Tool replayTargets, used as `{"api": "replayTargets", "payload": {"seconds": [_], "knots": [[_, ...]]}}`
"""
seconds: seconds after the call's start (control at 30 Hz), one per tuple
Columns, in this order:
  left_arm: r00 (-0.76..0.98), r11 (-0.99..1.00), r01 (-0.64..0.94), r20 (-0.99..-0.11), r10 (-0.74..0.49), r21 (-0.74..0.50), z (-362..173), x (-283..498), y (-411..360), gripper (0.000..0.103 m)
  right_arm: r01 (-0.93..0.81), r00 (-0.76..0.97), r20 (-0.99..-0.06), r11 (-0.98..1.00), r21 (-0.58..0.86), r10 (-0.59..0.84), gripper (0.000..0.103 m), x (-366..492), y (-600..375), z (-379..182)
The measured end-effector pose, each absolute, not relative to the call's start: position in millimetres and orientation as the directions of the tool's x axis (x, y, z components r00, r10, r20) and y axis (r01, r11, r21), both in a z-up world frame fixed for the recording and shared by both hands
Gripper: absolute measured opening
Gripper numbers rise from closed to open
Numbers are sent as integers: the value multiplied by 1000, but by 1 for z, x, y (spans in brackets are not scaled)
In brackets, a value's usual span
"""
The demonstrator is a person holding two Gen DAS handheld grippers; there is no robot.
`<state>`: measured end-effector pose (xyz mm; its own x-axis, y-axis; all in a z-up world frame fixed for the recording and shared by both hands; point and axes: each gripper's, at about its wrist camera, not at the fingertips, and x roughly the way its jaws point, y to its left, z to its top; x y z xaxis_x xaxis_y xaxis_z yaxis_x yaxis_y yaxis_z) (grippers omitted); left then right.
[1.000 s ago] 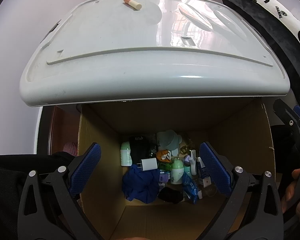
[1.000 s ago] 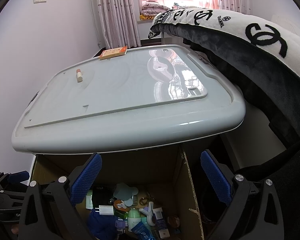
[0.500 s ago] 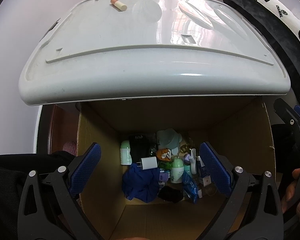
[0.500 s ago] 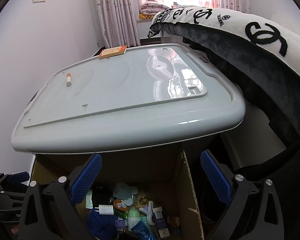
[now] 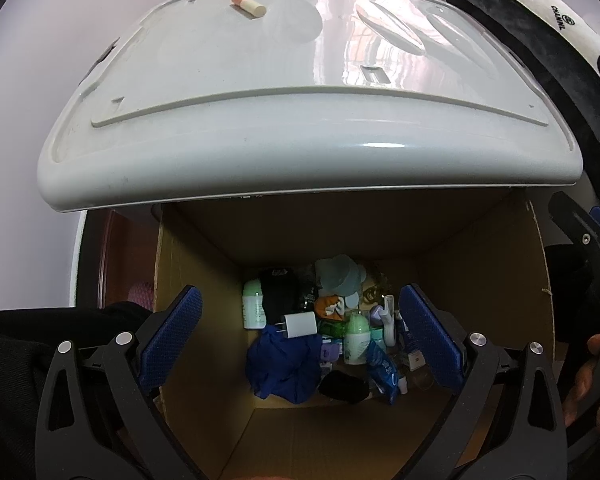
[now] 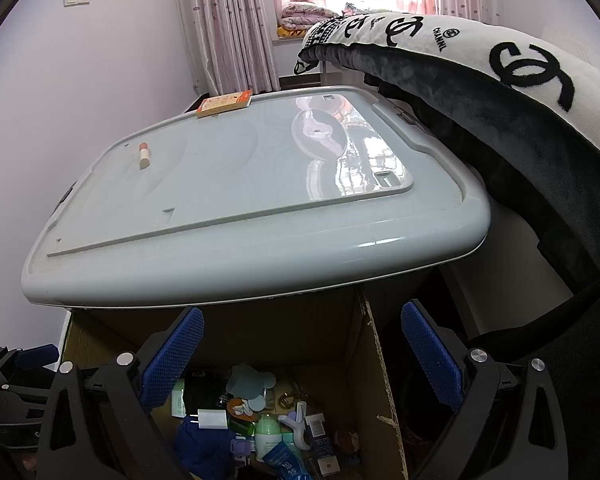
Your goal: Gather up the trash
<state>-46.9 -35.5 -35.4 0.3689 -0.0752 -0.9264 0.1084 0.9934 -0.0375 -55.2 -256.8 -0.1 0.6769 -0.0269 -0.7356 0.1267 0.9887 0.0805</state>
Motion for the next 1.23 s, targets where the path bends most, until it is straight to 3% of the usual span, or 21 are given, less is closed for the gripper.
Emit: {"api": "replayTargets", "payload": {"seconds": [0.2, 0.87, 1.07, 1.23], "knots": [[311, 995, 84, -947, -81, -57, -44, -43, -30, 96, 127, 677, -735, 989, 81, -27, 98, -55, -257, 0], [414, 994, 105, -908, -65, -24, -28, -53, -31, 96, 135, 676, -736, 987, 84, -30, 98, -54, -257, 2], [216, 986, 148, -971, -102, -71, -56, -43, -38, 96, 133, 675, -737, 988, 83, -29, 98, -54, -257, 2], [238, 989, 121, -965, -108, -80, -53, -44, -33, 96, 135, 675, -737, 987, 86, -28, 98, -53, -257, 3]]}}
